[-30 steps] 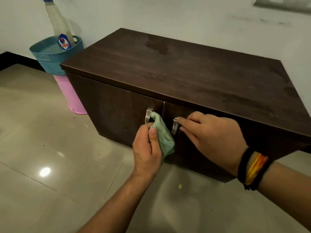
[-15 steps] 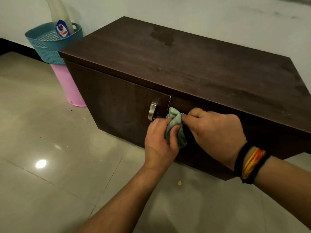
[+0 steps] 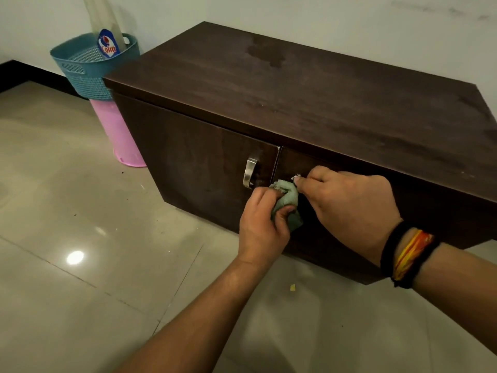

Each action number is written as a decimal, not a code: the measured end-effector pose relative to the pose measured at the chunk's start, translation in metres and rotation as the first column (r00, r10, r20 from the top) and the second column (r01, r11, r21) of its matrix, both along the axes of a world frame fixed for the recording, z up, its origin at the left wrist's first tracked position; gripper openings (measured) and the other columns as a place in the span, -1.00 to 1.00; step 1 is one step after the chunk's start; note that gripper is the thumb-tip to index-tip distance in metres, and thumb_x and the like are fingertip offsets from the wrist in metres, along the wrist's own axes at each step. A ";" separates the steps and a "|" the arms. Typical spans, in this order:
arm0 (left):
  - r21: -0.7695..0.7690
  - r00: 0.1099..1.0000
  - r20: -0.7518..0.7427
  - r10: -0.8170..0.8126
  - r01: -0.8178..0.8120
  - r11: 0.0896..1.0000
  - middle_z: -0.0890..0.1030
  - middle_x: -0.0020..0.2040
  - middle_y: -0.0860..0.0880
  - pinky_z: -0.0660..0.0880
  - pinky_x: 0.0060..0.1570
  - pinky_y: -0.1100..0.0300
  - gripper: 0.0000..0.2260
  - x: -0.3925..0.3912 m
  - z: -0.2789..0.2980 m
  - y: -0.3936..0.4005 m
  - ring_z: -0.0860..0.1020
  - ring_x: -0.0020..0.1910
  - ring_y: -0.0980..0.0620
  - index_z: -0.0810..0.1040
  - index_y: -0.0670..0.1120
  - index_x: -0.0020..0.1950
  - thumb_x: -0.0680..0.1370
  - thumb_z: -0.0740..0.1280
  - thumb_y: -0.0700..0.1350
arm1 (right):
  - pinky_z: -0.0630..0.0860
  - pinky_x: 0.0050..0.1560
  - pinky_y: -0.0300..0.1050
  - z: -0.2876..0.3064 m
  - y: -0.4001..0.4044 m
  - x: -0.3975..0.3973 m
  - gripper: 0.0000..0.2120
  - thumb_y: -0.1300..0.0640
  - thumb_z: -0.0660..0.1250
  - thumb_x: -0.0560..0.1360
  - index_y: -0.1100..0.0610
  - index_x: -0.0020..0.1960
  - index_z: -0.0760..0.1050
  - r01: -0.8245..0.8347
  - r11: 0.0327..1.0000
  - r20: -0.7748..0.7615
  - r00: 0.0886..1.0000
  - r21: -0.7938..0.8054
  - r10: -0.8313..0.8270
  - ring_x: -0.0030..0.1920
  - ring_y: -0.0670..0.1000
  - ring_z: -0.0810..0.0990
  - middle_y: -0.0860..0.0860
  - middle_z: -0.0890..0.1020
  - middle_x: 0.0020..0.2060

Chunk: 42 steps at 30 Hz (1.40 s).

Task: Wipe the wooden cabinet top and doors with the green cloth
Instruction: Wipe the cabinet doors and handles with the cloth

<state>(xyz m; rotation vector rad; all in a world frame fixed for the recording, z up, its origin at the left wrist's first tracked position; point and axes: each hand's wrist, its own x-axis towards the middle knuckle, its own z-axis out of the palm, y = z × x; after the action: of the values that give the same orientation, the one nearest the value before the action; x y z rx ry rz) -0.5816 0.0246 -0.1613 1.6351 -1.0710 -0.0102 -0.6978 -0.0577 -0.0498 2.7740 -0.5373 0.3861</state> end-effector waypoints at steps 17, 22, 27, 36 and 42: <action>0.050 0.994 0.099 -0.033 0.028 0.998 0.38 -0.07 0.10 0.42 -0.16 0.32 -0.89 0.011 -0.008 -0.003 0.38 -0.13 0.17 0.49 -0.18 -0.04 0.55 0.28 -0.13 | 0.32 -0.60 -0.20 0.005 -0.002 0.004 -0.85 0.16 0.43 0.52 0.03 0.08 0.63 0.005 1.000 -0.002 1.000 0.023 -0.005 -0.48 0.11 0.53 -0.03 0.64 -0.07; -0.007 0.999 0.036 0.011 -0.010 1.000 0.42 -0.06 0.06 0.33 -0.17 0.54 -0.77 0.002 0.011 -0.006 0.35 -0.15 0.24 0.53 -0.20 0.01 0.59 0.31 -0.02 | 0.20 -0.55 -0.24 0.005 0.000 0.004 -0.95 0.12 0.42 0.53 0.06 -0.01 0.63 -0.005 1.000 -0.006 1.000 0.009 0.005 -0.50 0.12 0.51 -0.02 0.63 -0.13; -0.008 0.999 0.036 -0.025 0.025 1.000 0.43 -0.04 0.06 0.47 -0.12 0.41 -0.86 0.003 -0.005 -0.003 0.40 -0.11 0.25 0.51 -0.19 0.01 0.54 0.36 -0.14 | 0.22 -0.56 -0.25 0.005 0.000 0.004 -0.84 0.15 0.46 0.50 0.04 0.07 0.65 0.006 1.000 -0.026 1.000 0.022 -0.005 -0.47 0.13 0.56 -0.02 0.66 -0.06; -0.006 1.000 0.004 -0.001 0.001 1.000 0.46 -0.05 0.06 0.35 -0.11 0.55 -0.82 -0.001 0.001 -0.001 0.40 -0.13 0.30 0.52 -0.19 -0.01 0.55 0.39 -0.09 | 0.20 -0.52 -0.26 0.006 0.000 0.003 -0.82 0.17 0.46 0.49 0.11 0.10 0.66 -0.012 1.000 -0.023 1.000 0.005 0.012 -0.48 0.14 0.56 0.02 0.67 -0.09; 0.077 0.998 -0.021 0.066 -0.064 0.995 0.42 -0.04 0.03 0.36 -0.11 0.61 -0.81 -0.002 -0.016 -0.004 0.34 -0.12 0.27 0.49 -0.21 -0.02 0.43 0.38 -0.40 | 0.13 -0.51 -0.28 0.006 0.000 0.004 -0.81 0.19 0.47 0.49 0.08 0.10 0.66 0.002 1.000 -0.027 1.000 0.007 -0.002 -0.50 0.13 0.53 0.00 0.67 -0.07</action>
<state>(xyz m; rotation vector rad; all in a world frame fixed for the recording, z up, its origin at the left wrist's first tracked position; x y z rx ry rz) -0.5839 0.0204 -0.1772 1.7342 -1.0096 -0.0282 -0.6934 -0.0580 -0.0435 2.7814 -0.5356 0.3468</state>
